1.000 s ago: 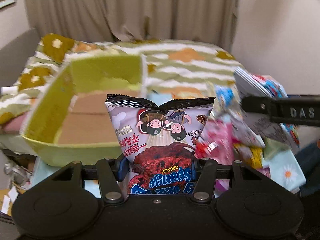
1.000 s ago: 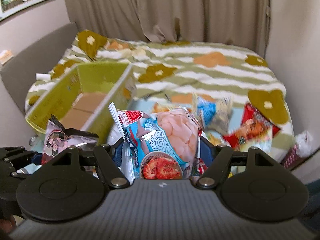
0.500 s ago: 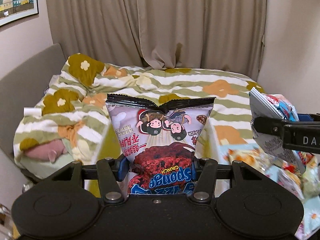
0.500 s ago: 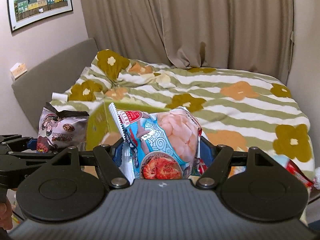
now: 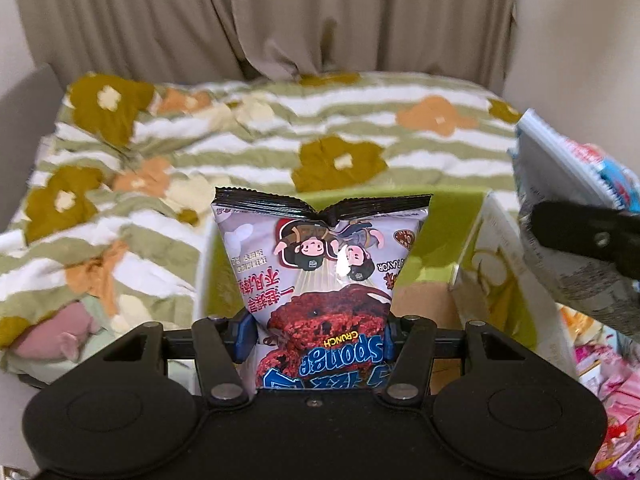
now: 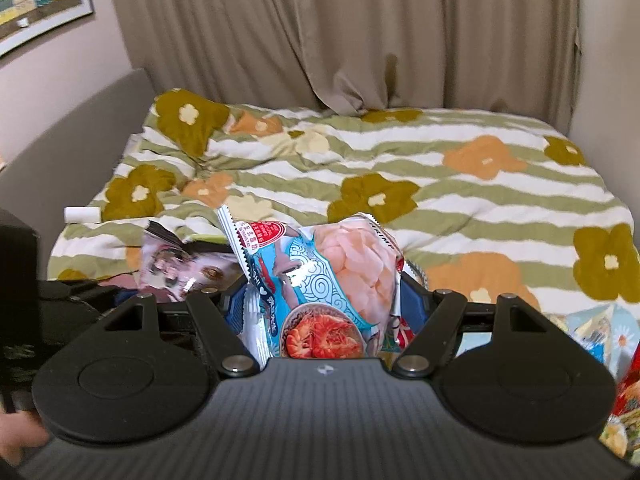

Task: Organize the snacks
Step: 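Carry the Sponge bag with the left tool while the right tool grasps a blue noodle-snack bag, then release both bags into the cardboard box from both tools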

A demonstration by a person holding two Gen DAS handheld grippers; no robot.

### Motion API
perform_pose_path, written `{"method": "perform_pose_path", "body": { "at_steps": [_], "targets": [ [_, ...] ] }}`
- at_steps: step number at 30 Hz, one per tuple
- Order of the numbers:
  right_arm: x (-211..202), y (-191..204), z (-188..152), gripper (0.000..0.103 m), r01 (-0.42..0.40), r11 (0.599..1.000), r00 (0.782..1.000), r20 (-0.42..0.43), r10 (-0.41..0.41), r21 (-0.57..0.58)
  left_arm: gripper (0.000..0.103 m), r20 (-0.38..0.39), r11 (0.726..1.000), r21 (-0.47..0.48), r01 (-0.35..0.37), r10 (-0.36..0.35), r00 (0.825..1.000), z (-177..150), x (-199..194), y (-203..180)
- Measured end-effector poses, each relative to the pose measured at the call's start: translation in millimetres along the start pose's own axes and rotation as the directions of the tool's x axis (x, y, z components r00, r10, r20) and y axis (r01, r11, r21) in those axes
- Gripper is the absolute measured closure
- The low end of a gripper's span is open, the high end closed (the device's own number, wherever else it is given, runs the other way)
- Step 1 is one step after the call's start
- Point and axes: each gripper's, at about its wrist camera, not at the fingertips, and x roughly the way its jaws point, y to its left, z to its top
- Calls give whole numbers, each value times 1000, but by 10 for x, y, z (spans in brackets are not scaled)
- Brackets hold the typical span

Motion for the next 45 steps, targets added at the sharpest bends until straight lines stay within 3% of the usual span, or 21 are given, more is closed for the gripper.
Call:
{"method": "perform_pose_path", "body": {
  "at_steps": [1, 3, 5, 21, 27, 28, 29, 36, 45],
  "targets": [
    [55, 10, -10, 16, 10, 1000, 1000, -10, -9, 7, 38, -10, 1000, -5, 14, -14, 1000, 6, 55, 13],
    [138, 16, -38, 16, 23, 1000, 999, -31, -22, 14, 7, -21, 999, -16, 28, -29, 999, 1, 132, 58],
    [189, 12, -64, 16, 32, 999, 999, -45, -32, 13, 2, -7, 1000, -17, 24, -24, 1000, -11, 138, 96],
    [360, 113, -17, 14, -89, 994, 995, -56, 85, -65, 1, 30, 990, -132, -45, 49, 998, -209, -433, 232],
    [606, 156, 11, 9, -128, 986, 990, -66, 122, -105, 1, 31, 988, -141, -64, 69, 997, -236, -452, 218],
    [641, 173, 3, 4, -133, 985, 990, -71, 126, -114, 1, 29, 988, -142, -66, 71, 997, -242, -447, 214],
    [675, 183, -12, 0, -128, 984, 990, -78, 120, -121, 1, 26, 988, -142, -68, 73, 997, -246, -441, 211],
    [597, 120, -149, 0, -138, 987, 990, 11, 140, -86, 1, 11, 984, -157, -79, 82, 997, -344, -436, 215],
    [418, 139, -187, 0, -104, 987, 994, -54, 98, -119, 1, 34, 984, -165, -67, 74, 997, -385, -588, 212]
  ]
}}
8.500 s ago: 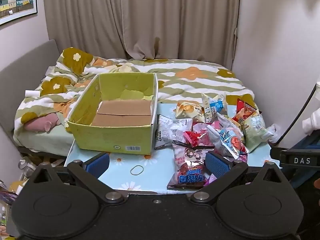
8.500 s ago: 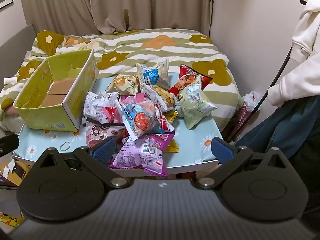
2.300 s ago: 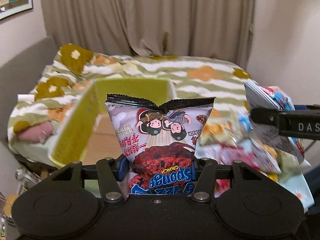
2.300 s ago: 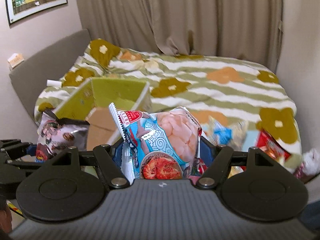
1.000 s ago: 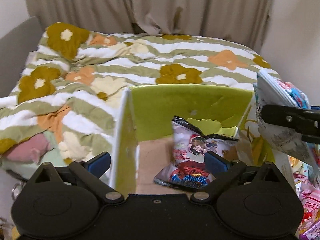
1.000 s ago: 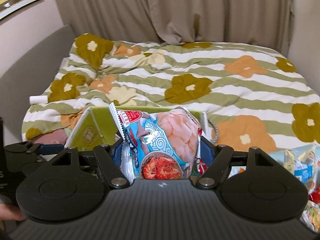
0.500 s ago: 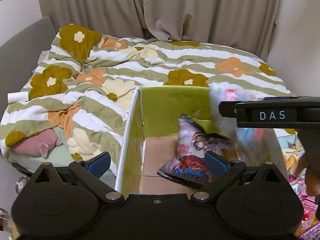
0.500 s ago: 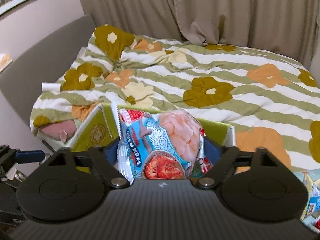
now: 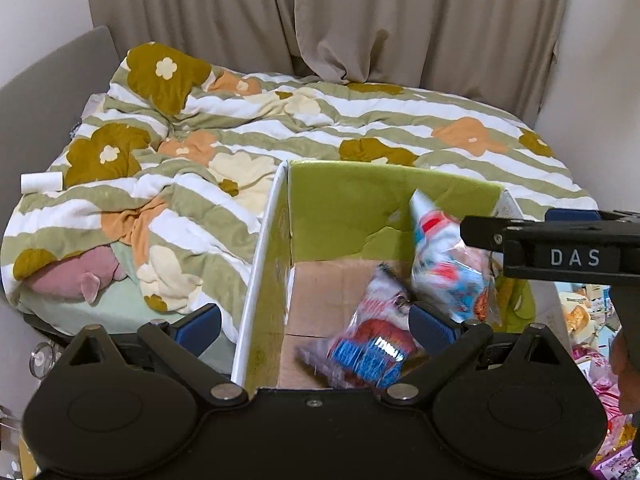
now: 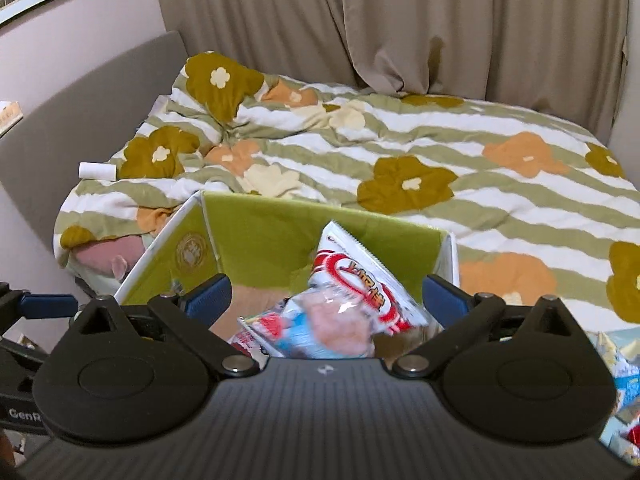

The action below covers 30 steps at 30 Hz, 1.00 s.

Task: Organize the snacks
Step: 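Release both bags into the cardboard box from both tools, then grasp the pink marshmallow bag with the left tool while the right tool grasps a purple bag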

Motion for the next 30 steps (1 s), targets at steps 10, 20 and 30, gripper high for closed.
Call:
{"method": "perform_pose_path", "body": {
  "at_steps": [10, 20, 30],
  "targets": [
    [-574, 16, -38, 0, 52, 998, 998, 33, -54, 45, 1, 77, 997, 74, 36, -42, 996, 18, -362, -101],
    [-1387, -314, -311, 0, 160, 978, 984, 60, -169, 131, 1, 141, 971, 181, 157, -184, 973, -80, -775, -482],
    [-2198, -1148, -883, 0, 242, 956, 966, 55, -254, 166, 1, 120, 948, 228, 223, -254, 960, -466, -1024, -1324]
  ]
}}
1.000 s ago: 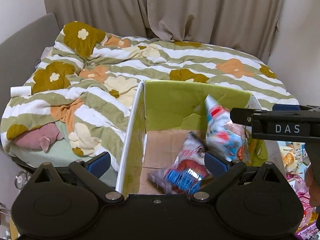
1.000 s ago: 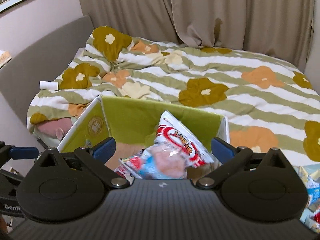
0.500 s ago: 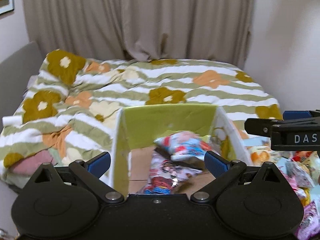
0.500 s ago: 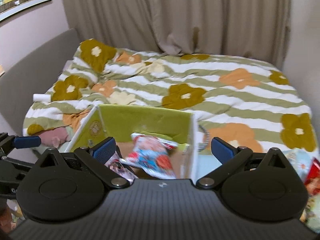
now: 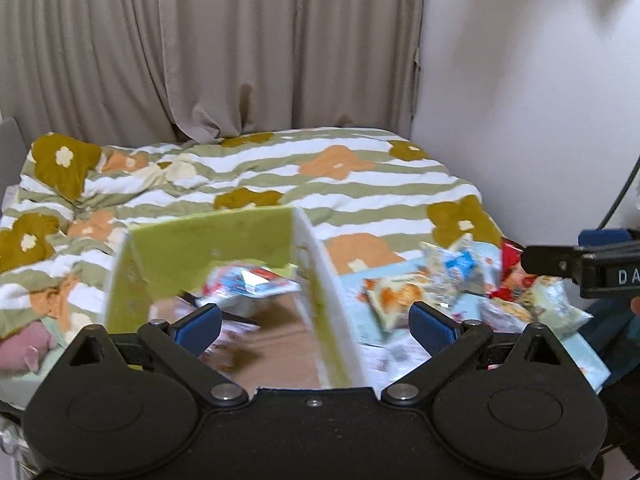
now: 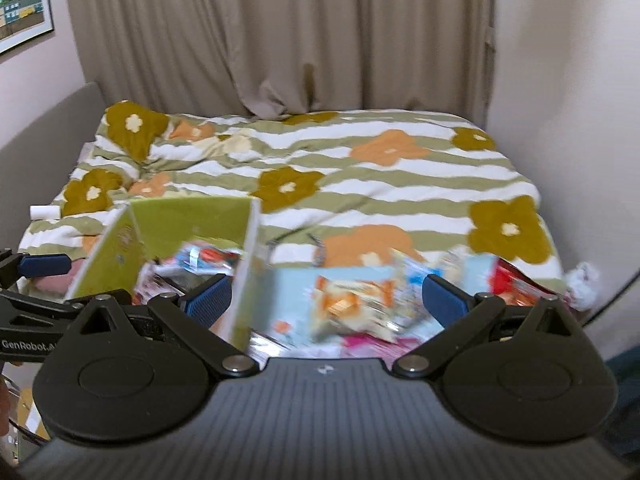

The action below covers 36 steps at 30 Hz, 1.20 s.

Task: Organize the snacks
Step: 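Grasp the pink marshmallow bag with the left tool while the right tool grasps a purple bag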

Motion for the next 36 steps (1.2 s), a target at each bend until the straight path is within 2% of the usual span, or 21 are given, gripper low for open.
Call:
{"method": "perform_pose_path", "body": {
  "at_steps": [7, 12, 15, 17, 21, 24, 27, 33, 36],
  "targets": [
    [-53, -792, -418, 0, -9, 999, 995, -99, 15, 54, 1, -25, 999, 20, 43, -43, 999, -221, 105, -762],
    [15, -1209, -756, 0, -38, 994, 979, -194, 58, 104, 1, -53, 989, 138, 52, -45, 998, -368, 314, -1194],
    [73, -1353, -919, 0, -30, 991, 966, -250, 63, 133, 1, -82, 970, 230, 83, -66, 994, -419, 469, -1343],
    [129, -1435, -1029, 0, -31, 985, 954, -287, 80, 171, 1, -102, 945, 302, 126, -99, 990, -448, 572, -1411],
    [256, -1493, -1207, 0, -22, 972, 931, -350, 105, 233, 1, -169, 864, 453, 219, -158, 973, -494, 859, -1544],
    [332, -1485, -1294, 0, -15, 961, 914, -386, 125, 275, 2, -240, 796, 529, 295, -193, 951, -538, 1082, -1607],
    [389, -1462, -1368, 0, -17, 952, 897, -417, 150, 306, 2, -300, 749, 556, 361, -224, 927, -575, 1265, -1638],
    [470, -1290, -1494, 0, -3, 967, 871, -474, 127, 253, 2, -384, 692, 571, 442, -252, 889, -687, 1556, -1704],
    [525, -1241, -1557, 0, 5, 964, 861, -491, 131, 265, 3, -424, 675, 561, 479, -263, 867, -733, 1666, -1732]
  ]
}}
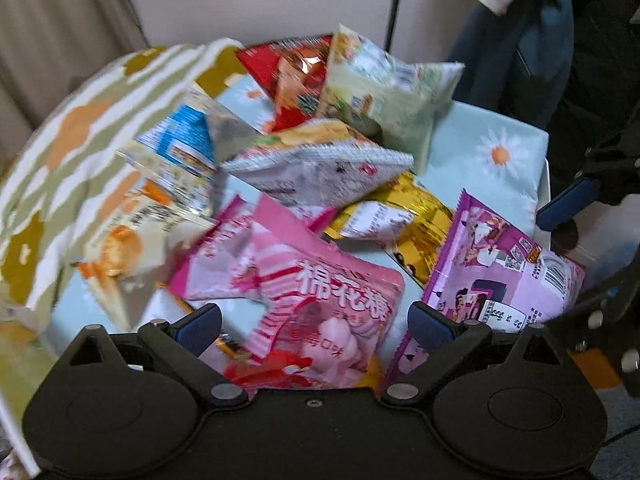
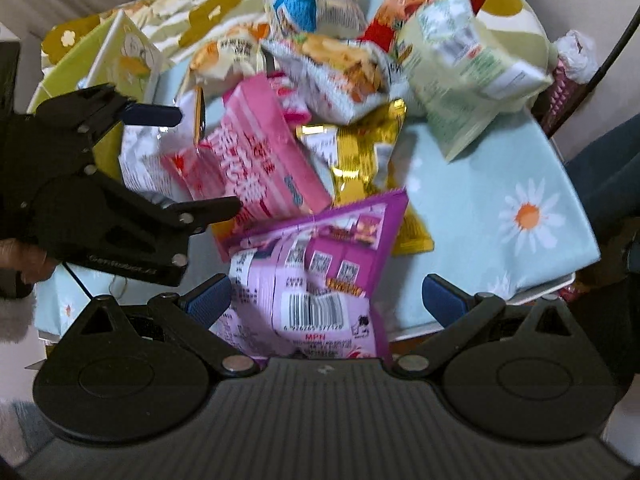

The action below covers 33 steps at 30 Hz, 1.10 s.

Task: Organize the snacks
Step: 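Grasp the pink marshmallow bag with the left tool while the right tool grasps a purple bag, then carry both bags over the box and open both tools to drop them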

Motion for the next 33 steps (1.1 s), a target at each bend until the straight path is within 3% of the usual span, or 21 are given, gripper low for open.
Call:
{"method": "perform_pose_path", "body": {
  "at_steps": [14, 23, 33],
  "targets": [
    [151, 98, 10, 0, -43, 999, 999, -2, 43, 21, 19, -50, 997, -6, 74, -74, 996, 9, 227, 88],
    [256, 164, 68, 0, -67, 998, 997, -31, 67, -16, 28, -46, 999, 35, 20, -19, 999, -54, 150, -20],
    [303, 144, 85, 0, -119, 992, 992, -39, 117, -41, 28, -11, 998, 4, -69, 69, 998, -58, -41, -98]
  ]
}}
